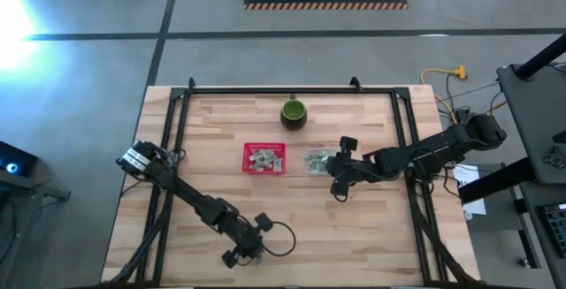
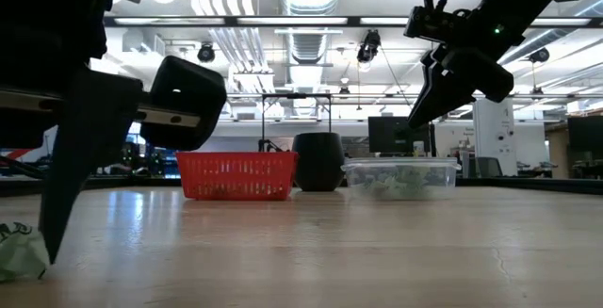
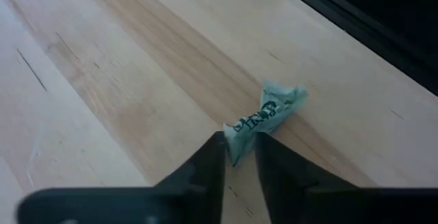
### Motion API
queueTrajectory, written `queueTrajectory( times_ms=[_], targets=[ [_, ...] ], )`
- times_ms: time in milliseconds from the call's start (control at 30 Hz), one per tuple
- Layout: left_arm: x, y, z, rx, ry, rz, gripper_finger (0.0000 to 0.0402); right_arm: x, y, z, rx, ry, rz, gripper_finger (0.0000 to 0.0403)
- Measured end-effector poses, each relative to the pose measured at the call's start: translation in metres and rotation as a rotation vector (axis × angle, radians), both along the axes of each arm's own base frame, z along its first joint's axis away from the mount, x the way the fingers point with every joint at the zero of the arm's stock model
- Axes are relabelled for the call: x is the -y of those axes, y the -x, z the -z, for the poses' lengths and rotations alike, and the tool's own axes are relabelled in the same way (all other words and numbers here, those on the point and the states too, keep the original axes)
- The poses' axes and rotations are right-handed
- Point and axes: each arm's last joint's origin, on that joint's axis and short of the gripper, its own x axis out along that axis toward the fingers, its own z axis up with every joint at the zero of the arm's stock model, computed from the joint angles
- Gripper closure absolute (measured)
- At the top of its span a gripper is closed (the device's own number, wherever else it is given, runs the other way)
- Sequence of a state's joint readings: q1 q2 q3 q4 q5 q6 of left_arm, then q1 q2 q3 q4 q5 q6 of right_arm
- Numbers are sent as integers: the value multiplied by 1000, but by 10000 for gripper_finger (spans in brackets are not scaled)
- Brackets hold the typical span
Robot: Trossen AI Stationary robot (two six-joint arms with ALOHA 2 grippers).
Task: Pick and place items into bin
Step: Put the stevia packet into the red bin
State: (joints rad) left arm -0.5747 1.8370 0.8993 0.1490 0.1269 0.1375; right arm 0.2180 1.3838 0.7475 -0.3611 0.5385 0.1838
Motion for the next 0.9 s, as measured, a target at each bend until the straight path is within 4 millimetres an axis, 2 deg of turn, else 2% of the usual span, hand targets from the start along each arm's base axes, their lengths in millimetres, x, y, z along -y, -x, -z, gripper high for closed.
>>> queueTrajectory(
  times_ms=[167, 367, 533, 700, 900],
  targets=[
    [-1, -1, -2, 3, 4, -2, 392, 0, 0, 0, 0, 0, 0, 346],
    [-1, -1, -3, 8, 3, -6, 392, 0, 0, 0, -1, 0, 0, 346],
    [-6, 0, -17, 58, -31, -66, 397, 0, 1, 1, -4, 1, 0, 346],
    [-22, 6, -38, 151, -228, -224, 399, 0, 1, 1, -4, 1, 0, 346],
    [-54, 15, -58, 261, -597, -556, 400, 0, 2, 3, -8, 2, 0, 346]
  ],
)
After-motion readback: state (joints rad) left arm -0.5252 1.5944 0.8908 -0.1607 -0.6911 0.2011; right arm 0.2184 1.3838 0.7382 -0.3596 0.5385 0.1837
